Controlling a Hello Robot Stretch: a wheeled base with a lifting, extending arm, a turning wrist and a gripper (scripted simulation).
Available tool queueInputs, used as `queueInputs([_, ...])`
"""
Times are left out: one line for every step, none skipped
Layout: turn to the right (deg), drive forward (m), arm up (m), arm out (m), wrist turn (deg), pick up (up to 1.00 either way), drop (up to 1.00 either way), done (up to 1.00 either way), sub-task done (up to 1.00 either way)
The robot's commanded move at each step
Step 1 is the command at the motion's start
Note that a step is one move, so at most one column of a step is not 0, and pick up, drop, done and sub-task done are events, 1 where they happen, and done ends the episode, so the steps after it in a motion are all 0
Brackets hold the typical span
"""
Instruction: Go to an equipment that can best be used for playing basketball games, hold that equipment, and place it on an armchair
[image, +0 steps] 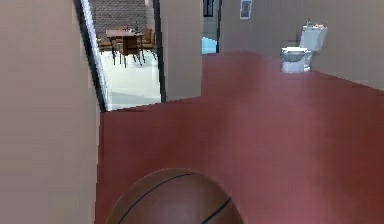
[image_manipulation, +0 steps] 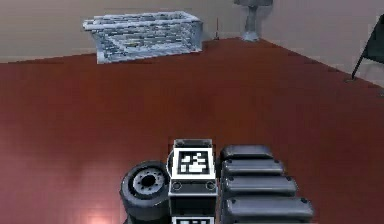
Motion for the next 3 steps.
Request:
queueInputs([12.0, 0.00, 0.00, 0.00, 0.0, 0.00, 0.00, 0.00, 0.00])
queueInputs([0.0, 1.00, 0.00, 0.00, 0.0, 0.00, 0.00, 0.00, 0.00])
queueInputs([0.0, 1.00, 0.00, 0.00, 0.0, 0.00, 0.00, 0.00, 0.00])
